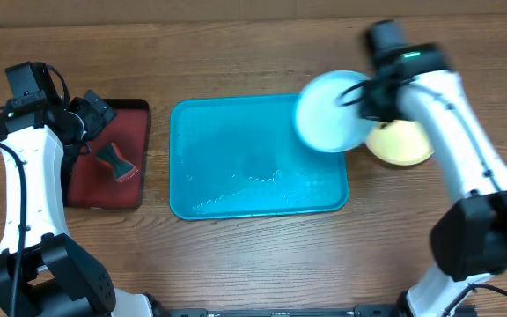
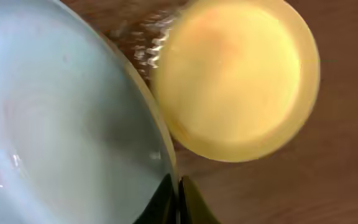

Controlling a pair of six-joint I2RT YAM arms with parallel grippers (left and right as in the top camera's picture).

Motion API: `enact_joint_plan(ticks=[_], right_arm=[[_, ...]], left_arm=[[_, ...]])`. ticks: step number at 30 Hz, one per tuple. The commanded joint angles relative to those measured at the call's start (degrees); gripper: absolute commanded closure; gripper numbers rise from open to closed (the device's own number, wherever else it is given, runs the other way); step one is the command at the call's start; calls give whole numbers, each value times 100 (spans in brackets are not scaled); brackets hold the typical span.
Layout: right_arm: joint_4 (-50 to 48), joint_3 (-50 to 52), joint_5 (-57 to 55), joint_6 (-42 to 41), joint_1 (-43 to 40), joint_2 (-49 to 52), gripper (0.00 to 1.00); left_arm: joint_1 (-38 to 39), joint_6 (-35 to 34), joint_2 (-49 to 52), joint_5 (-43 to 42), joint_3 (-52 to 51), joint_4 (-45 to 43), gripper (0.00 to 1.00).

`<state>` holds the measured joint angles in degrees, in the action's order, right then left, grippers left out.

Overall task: Clean dirty plates on tray and stack at the side
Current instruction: 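Lift the light blue plate with the right gripper and stack it on the plates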

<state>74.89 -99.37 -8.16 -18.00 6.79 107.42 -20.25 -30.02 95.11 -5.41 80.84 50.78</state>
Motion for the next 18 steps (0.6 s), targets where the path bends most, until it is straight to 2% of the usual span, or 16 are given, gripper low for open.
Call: enact_joint_plan(ticks=[1,8,18], right_arm=[[68,243,979,-70,-623,-186,96],[-334,737,975,-72,-1757,-186,96],[-1480,1530,697,-348,-2417,-186,96]], left_arm=[[2,-22,46,-42,42,-7,0],[2,-22,46,-42,42,-7,0],[2,-22,46,-42,42,-7,0]])
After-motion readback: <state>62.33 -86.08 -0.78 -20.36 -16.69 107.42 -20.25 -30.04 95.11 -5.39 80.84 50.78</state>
